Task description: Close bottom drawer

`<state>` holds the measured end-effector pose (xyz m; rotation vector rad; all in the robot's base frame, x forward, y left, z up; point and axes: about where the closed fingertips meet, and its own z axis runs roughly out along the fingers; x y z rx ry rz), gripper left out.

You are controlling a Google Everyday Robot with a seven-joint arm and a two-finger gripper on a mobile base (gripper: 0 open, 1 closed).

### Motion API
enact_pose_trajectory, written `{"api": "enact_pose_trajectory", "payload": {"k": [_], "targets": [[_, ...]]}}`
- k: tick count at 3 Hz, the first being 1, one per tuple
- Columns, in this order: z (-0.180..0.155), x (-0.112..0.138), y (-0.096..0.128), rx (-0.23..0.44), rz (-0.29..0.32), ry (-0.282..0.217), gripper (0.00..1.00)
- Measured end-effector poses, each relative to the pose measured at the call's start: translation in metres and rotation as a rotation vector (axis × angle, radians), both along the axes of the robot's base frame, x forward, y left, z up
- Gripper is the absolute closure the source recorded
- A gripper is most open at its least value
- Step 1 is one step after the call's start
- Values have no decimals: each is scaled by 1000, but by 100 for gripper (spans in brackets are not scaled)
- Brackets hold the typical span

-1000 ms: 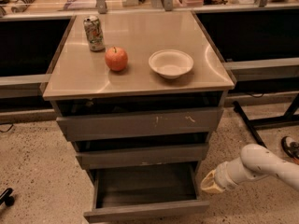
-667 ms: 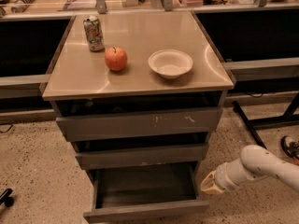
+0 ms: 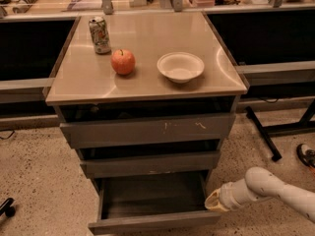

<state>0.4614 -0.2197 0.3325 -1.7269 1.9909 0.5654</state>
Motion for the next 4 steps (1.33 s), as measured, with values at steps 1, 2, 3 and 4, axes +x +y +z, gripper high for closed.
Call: {"api": "enact_pose_trajectory", "payload": {"k": [1, 2, 3, 4], "targets": [[0, 0, 0, 0, 0, 0, 100], [-13, -7, -2, -16, 16, -9, 81], [-31, -10, -1, -26, 38, -12, 64], [-47, -11, 0, -30, 66, -27, 64]]}}
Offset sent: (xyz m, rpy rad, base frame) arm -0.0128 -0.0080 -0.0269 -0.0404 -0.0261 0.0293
